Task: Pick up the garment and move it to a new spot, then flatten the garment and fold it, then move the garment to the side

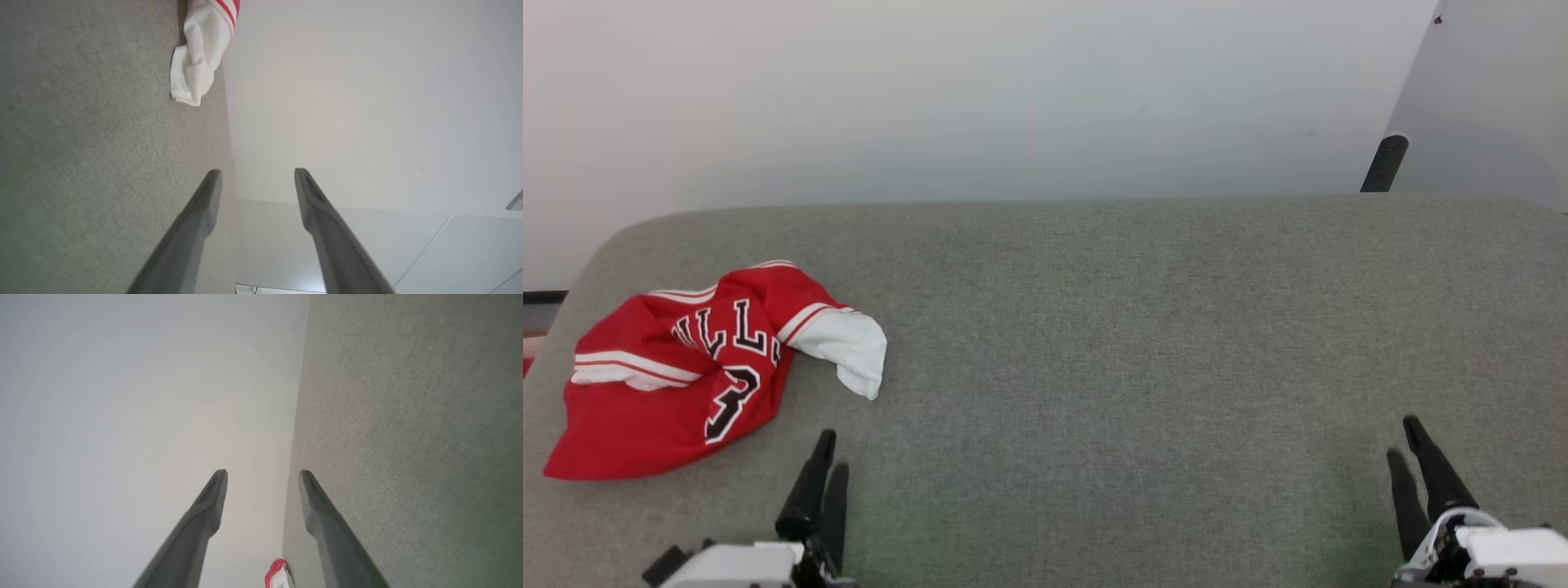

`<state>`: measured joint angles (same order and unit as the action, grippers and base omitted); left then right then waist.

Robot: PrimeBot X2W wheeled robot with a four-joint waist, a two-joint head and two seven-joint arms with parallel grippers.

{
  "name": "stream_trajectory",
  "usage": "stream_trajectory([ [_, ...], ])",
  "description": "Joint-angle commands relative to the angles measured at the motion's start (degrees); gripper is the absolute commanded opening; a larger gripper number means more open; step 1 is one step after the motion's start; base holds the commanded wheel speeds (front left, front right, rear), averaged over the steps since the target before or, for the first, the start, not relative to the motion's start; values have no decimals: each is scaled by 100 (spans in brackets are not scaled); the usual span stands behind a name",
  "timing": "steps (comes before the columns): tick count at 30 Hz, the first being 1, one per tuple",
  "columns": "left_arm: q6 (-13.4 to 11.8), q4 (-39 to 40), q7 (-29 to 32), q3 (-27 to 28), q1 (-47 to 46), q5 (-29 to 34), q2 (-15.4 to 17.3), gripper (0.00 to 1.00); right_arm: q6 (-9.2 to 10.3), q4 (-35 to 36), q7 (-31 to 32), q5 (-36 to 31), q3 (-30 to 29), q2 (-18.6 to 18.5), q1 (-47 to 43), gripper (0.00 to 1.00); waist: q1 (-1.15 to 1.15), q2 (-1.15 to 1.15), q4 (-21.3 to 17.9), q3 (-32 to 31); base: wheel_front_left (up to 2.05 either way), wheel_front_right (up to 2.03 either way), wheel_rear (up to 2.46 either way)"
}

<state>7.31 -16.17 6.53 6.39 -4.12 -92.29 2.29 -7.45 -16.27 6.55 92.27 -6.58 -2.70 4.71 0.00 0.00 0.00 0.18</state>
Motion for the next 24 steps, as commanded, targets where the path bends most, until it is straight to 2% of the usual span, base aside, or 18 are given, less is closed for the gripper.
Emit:
stream_trajectory([
  [1,0,21,-21,4,-24,20,11,100,0,9,-12,-4,0,-3,27,100,0,0,0,0,0,0,0],
  [12,3,105,-330,-27,-139,527,203,100,-1,-85,-222,-409,157,-111,257,100,0,0,1,6,0,0,0],
  [24,-143,219,-651,-190,-159,1921,437,100,-1,-222,-576,-1650,526,-340,476,100,0,0,0,16,0,0,0],
])
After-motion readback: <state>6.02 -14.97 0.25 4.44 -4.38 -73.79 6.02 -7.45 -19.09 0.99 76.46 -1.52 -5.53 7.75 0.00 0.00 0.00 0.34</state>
